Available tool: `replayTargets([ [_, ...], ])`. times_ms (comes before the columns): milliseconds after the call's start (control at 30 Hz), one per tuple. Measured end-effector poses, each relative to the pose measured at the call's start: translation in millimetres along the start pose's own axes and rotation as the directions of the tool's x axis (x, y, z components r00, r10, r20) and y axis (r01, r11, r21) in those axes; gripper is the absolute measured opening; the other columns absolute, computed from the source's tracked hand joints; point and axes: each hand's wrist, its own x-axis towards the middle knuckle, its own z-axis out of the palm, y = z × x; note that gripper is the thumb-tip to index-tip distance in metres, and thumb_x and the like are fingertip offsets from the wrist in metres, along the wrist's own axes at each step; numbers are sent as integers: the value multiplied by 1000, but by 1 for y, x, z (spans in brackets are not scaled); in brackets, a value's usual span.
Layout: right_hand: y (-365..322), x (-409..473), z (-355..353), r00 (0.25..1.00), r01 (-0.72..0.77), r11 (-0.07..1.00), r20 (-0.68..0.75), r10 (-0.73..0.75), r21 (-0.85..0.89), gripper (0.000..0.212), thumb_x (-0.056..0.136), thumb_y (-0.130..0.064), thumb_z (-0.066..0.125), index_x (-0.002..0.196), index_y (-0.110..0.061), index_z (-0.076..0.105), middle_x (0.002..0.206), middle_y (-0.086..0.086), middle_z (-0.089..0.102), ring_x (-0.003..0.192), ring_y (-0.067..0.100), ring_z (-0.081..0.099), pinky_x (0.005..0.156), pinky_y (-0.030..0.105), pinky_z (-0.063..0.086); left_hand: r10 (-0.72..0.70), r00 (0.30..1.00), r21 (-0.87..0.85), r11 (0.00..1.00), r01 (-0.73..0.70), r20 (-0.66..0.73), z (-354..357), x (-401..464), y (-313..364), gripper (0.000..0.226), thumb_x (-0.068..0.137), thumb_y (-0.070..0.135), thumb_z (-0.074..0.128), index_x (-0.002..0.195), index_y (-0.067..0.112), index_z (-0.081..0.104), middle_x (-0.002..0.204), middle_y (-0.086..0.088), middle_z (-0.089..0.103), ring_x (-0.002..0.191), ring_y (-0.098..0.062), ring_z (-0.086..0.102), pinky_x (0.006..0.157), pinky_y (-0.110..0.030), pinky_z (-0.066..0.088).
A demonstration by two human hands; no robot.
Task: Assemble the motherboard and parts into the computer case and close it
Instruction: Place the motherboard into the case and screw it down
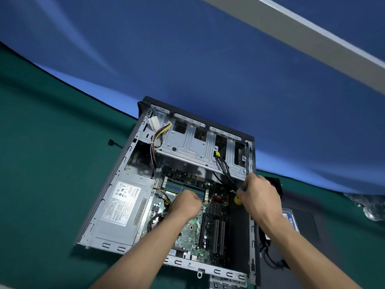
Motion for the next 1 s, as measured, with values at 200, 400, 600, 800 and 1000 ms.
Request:
replayTargets([
  [200,-5,-2,-5,997,-29,1000,76,30,-13,19,88,-27,59,97,-11,52,96,6,56,78,29,57,63,33,44,18,1000,17,1000,-18,2,1,2,-1,17,92,14,46,78,16,55,73,-1,49,66,-17,48,88,-36,48],
  [400,-14,7,-19,964,-83,995,256,68,47,33,91,-27,56,113,-8,40,111,13,47,94,36,57,75,38,47,9,1000,21,1000,-9,24,2,3,0,15,93,13,45,82,16,55,73,-3,48,60,-17,42,74,-33,44],
  [600,-14,3,-19,982,27,964,188,24,-263,34,101,-32,38,110,-3,54,102,13,65,93,33,64,62,30,40,5,1000,50,999,-6,24,1,4,0,11,93,14,47,85,19,52,87,1,50,80,-20,57,97,-45,45],
  [800,-11,8,-29,937,16,994,349,23,-107,20,99,-24,39,110,-7,41,102,16,58,85,33,61,68,35,47,4,1000,70,998,-6,25,3,6,-1,12,92,13,47,83,19,52,85,1,51,70,-19,51,93,-43,48],
  [1000,-14,13,-34,898,-102,992,435,61,69,31,98,-18,47,124,-12,31,106,15,58,70,27,63,54,32,52,8,1000,88,996,-10,29,4,7,-2,14,93,15,48,80,20,51,75,6,46,75,-21,61,94,-48,47],
])
